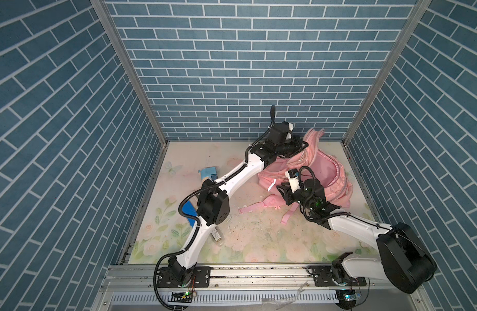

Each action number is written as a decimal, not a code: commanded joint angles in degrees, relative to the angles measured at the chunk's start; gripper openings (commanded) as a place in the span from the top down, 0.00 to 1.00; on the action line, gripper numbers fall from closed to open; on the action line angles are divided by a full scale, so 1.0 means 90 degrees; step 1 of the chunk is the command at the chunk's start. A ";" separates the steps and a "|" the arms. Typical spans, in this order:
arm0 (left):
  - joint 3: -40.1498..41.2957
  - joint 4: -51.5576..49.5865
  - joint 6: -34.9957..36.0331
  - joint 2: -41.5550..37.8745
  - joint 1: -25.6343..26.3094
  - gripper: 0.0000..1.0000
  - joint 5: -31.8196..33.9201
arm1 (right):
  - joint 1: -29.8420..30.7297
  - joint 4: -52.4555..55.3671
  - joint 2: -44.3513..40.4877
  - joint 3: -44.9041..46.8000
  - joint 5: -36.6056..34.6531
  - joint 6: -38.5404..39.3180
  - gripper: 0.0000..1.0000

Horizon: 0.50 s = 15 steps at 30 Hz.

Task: Pack books, pencil case, and school supplies into a backpack
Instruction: Unzip the student bag at the top-center of the table.

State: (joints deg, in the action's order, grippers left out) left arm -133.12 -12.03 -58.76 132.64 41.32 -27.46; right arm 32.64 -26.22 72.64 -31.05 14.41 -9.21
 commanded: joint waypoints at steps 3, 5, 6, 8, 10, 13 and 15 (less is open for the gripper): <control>-0.0276 -0.0812 0.1956 -0.0732 -0.0390 1.00 -0.0607 | 0.0028 0.0695 -0.1076 0.0186 0.0555 -0.0219 0.60; 0.0053 -0.1103 0.2408 -0.0940 -0.0443 1.00 -0.0473 | 0.0035 0.1065 -0.1599 0.0263 0.0198 -0.0314 0.57; 0.0254 -0.1173 0.2551 -0.1032 -0.0464 1.00 -0.0447 | 0.0025 0.1228 -0.1828 0.0292 0.0085 -0.0306 0.56; 0.0717 -0.1209 0.2802 -0.1238 -0.0523 1.00 -0.0414 | -0.0022 0.1522 -0.2393 0.0377 -0.0288 -0.0389 0.48; 0.1095 -0.1243 0.3027 -0.1374 -0.0532 1.00 -0.0427 | -0.0162 0.1754 -0.2840 0.0439 -0.0485 -0.0420 0.44; 0.1656 -0.1161 0.3215 -0.1546 -0.0523 1.00 -0.0513 | -0.0674 0.2296 -0.3272 0.0332 -0.0857 -0.0653 0.41; 0.2080 -0.0927 0.3214 -0.1686 -0.0484 1.00 -0.0599 | -0.1199 0.2639 -0.3387 0.0155 -0.0790 -0.0866 0.41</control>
State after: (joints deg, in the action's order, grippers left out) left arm -117.23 -24.49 -34.33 120.57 36.99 -30.96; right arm 26.04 -9.65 43.42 -27.92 10.33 -13.15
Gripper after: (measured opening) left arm 0.085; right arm 0.590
